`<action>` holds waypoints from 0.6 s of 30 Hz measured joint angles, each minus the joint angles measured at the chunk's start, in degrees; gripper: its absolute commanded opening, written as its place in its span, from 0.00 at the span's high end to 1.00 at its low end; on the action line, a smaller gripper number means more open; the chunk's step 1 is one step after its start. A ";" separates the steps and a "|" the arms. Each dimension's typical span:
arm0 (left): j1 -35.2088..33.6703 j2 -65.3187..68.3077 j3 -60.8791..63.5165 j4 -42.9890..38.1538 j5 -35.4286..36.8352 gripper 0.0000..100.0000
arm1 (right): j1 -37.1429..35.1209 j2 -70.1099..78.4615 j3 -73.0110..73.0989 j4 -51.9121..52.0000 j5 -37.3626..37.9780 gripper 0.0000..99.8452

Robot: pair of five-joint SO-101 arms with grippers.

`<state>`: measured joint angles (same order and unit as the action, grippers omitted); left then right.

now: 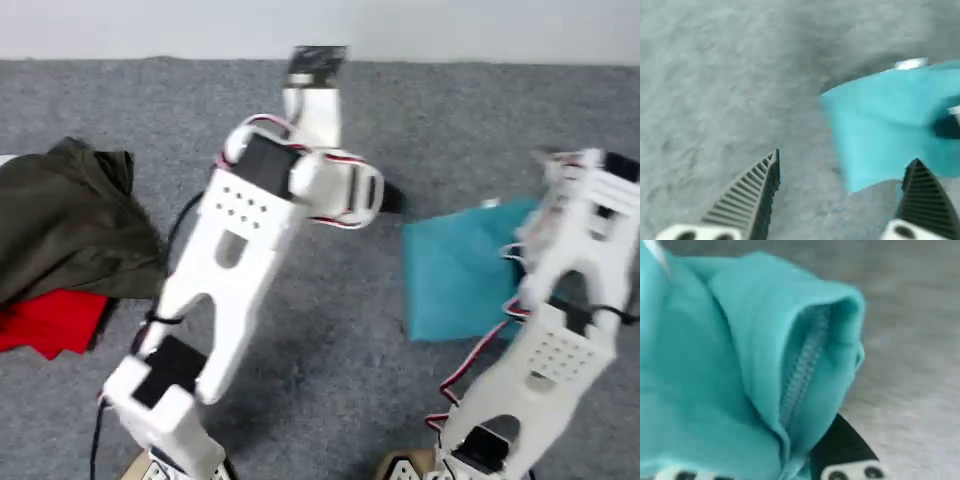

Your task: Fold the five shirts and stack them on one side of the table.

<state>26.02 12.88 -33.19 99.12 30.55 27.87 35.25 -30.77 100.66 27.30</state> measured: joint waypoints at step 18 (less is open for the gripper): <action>-25.41 -31.82 48.53 0.00 -3.78 0.63 | 48.79 13.19 -10.20 -14.33 9.49 0.99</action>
<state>0.62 -18.95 15.34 99.12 26.77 76.66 48.44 -40.97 86.33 36.79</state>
